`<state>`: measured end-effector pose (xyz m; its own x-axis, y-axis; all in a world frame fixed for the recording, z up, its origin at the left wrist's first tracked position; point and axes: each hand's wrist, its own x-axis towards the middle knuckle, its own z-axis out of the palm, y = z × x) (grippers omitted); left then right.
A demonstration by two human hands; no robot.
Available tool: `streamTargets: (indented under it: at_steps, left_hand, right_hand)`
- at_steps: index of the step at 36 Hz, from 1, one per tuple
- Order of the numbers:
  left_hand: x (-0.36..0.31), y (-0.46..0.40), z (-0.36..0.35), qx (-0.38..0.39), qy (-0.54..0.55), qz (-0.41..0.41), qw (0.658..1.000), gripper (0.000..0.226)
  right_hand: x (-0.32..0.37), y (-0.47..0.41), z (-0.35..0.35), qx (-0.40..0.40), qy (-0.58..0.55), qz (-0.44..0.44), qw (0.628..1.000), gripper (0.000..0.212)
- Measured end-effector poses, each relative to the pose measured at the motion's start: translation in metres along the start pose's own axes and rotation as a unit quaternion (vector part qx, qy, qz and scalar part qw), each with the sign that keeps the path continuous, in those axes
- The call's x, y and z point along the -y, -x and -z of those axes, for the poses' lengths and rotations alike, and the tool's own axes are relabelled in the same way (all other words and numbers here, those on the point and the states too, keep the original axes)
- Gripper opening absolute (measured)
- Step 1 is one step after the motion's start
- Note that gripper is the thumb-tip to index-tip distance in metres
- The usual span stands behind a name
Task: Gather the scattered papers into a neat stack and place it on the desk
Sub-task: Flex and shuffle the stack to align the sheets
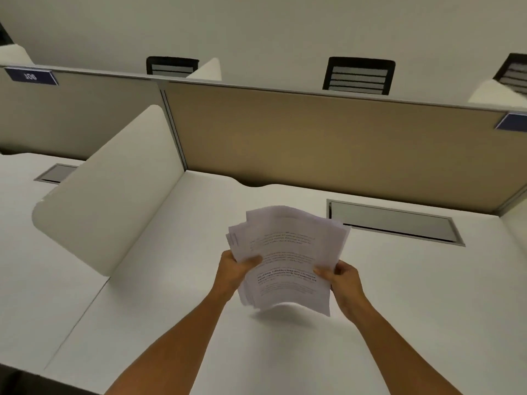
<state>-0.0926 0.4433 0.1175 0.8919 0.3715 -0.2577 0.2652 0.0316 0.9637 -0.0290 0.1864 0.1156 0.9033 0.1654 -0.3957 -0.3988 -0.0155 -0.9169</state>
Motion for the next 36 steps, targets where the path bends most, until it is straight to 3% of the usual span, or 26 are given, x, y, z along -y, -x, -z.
streamTargets:
  at_steps: [3, 10, 15, 20, 27, 33, 36]
  left_hand:
    - [-0.001, 0.004, -0.03, 0.007, -0.004, -0.006, 1.0, 0.05]
    - [0.011, 0.017, -0.075, 0.054, -0.027, 0.016, 0.998, 0.048]
    - [0.006, 0.02, -0.089, 0.055, -0.014, 0.005, 0.998, 0.047]
    - [-0.003, 0.019, -0.093, 0.085, -0.004, -0.003, 0.996, 0.047]
    - [0.001, 0.017, -0.097, 0.097, -0.017, 0.014, 0.995, 0.05]
    - [-0.012, 0.011, -0.088, 0.039, -0.04, -0.011, 0.998, 0.03]
    - [-0.013, 0.01, -0.084, 0.04, -0.037, -0.006, 0.999, 0.036]
  right_hand:
    - [-0.005, 0.006, 0.029, -0.016, -0.017, 0.013, 1.0, 0.029]
    - [-0.019, 0.018, 0.071, -0.025, -0.036, 0.014, 0.999, 0.036]
    - [-0.007, 0.021, 0.082, -0.006, -0.035, 0.038, 0.999, 0.061]
    - [0.007, 0.02, 0.085, 0.024, -0.034, 0.061, 0.997, 0.069]
    - [0.009, 0.026, 0.076, 0.091, -0.003, 0.048, 0.995, 0.049]
    - [0.014, 0.023, 0.079, 0.035, -0.021, 0.082, 0.996, 0.044]
    - [0.01, 0.022, 0.079, 0.028, -0.038, 0.077, 0.996, 0.051]
